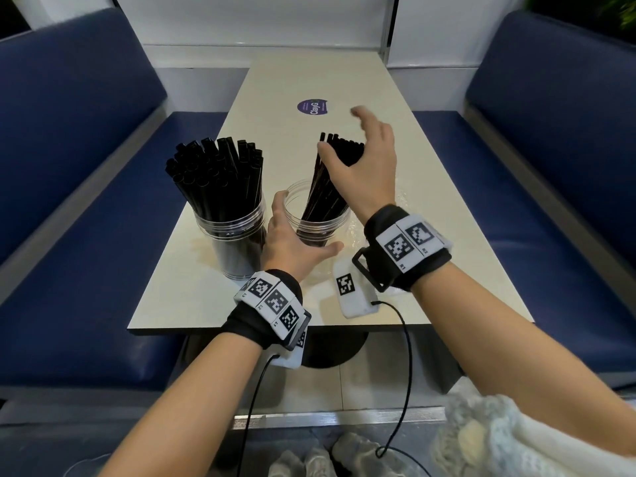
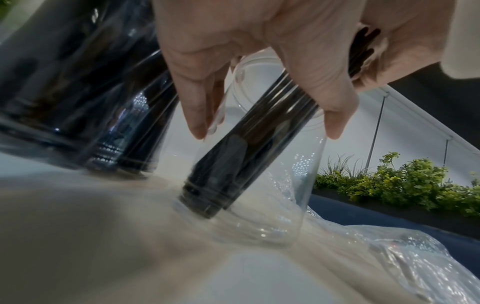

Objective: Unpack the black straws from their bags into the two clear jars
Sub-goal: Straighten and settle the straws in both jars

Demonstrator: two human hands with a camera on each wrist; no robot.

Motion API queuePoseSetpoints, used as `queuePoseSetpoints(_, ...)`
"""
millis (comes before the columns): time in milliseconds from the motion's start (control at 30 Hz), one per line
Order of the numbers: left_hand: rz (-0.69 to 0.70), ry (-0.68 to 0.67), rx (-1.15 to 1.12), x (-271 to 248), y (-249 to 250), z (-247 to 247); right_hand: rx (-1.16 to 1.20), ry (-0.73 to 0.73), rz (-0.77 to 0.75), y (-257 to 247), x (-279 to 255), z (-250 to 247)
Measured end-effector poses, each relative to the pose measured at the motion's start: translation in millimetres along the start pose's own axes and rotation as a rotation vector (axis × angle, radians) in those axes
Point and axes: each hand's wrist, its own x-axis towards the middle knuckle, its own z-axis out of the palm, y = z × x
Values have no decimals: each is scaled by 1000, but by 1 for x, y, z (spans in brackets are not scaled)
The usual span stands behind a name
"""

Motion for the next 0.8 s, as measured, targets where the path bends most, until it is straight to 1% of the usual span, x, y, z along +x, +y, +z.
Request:
queuePoseSetpoints(33, -9, -1, 0, 0, 0, 0, 94, 43, 39, 0, -6, -1)
queuePoseSetpoints(67, -16, -1, 3, 1, 0, 0, 175, 56, 108, 2, -13, 0)
queuePoseSetpoints(133, -15, 0, 11, 1, -1, 0, 277, 18, 245, 5, -27, 5)
queuePoseSetpoints(200, -7, 4, 22, 1, -1, 1, 321, -19, 331, 8, -35, 10)
queuePoseSetpoints(233, -7, 6, 28, 1, 0, 1, 334, -13, 364, 8, -34, 12)
queuePoseSetpoints(333, -3, 15, 29, 1, 0, 1, 395, 58, 434, 8, -25, 15)
queuePoseSetpoints(433, 23, 10, 16, 1, -1, 0, 453, 84, 478, 6, -21, 20)
queuePoseSetpoints(533, 28, 4, 13, 0, -2, -1, 489, 79, 520, 5, -24, 26)
queuePoseSetpoints(700, 11, 3, 28, 2, -2, -1, 488, 51, 471, 6, -32, 24)
queuePoseSetpoints(800, 11, 9, 40, 4, -3, 2, 443, 56, 423, 8, -29, 16)
